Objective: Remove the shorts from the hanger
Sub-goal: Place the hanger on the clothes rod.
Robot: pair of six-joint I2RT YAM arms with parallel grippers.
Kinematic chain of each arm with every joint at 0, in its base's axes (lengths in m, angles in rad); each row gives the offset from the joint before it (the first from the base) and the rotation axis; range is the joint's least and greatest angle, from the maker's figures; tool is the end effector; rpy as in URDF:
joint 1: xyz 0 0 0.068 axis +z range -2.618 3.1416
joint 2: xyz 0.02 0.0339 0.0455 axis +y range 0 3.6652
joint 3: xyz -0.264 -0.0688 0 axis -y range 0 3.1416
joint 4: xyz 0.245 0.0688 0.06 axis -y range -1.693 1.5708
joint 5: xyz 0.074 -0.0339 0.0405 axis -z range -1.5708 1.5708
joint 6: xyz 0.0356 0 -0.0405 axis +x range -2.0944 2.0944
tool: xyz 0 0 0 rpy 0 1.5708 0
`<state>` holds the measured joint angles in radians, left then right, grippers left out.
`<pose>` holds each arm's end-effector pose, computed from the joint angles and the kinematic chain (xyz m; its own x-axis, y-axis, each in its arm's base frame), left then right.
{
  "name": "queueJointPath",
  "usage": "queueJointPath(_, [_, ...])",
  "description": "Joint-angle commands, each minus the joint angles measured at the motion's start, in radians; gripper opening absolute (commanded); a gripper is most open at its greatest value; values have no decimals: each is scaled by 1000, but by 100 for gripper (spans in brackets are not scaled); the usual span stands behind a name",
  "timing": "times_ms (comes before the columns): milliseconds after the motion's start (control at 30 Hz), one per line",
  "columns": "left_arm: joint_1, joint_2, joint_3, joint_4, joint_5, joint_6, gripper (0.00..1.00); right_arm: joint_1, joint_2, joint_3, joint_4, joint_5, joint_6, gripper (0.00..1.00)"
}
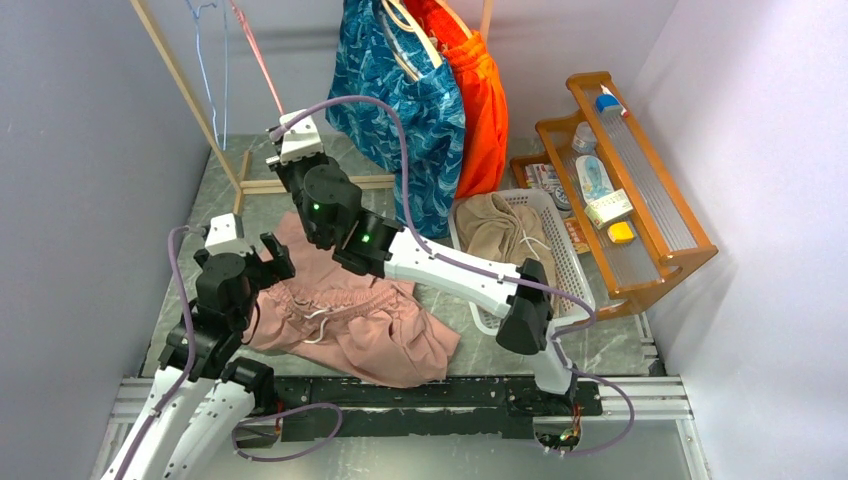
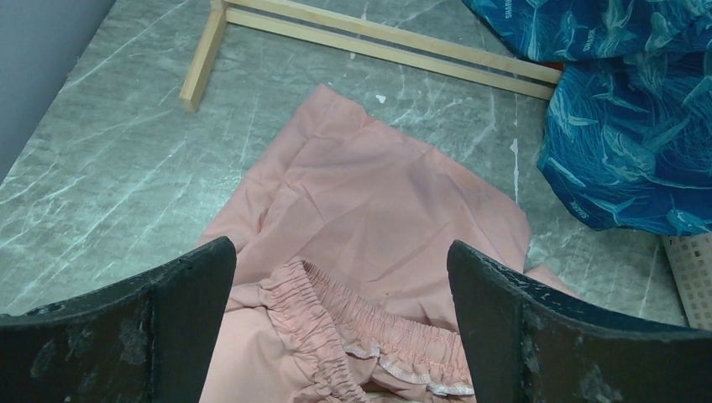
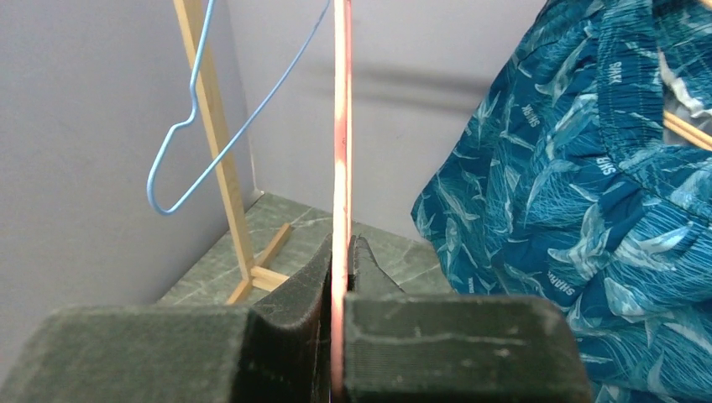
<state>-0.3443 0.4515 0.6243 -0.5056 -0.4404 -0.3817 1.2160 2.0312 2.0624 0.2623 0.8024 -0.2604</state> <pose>0.1123 -0.0241 0.2952 -0.2578 -0.2655 -0.9290 -0.1832 0.9575 -0.2228 0.1890 0.4364 0.4462 0.2033 0.0338 -0.9785 -0.3728 0.9268 -0.0455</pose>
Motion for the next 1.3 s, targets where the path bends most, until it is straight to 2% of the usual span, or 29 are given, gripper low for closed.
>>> queueJointPath(0, [1,19,14,24,21,4,99,-25,46,121,-100,-44,43,0])
queueJointPath(567, [1,20,15,25,24,4,99,-78,152,322,-65,-48,45,0])
queueJointPath(933, [1,23,15,25,32,4,99,-142,195,414,-213,-125,196,0])
queueJointPath(1100, [1,36,18,27,42,4,99,-185,213,492,-356,-194,290,0])
queueJointPath(1267, [1,49,21,26,44,4,99,-210,202,472,-403,-247,332,0])
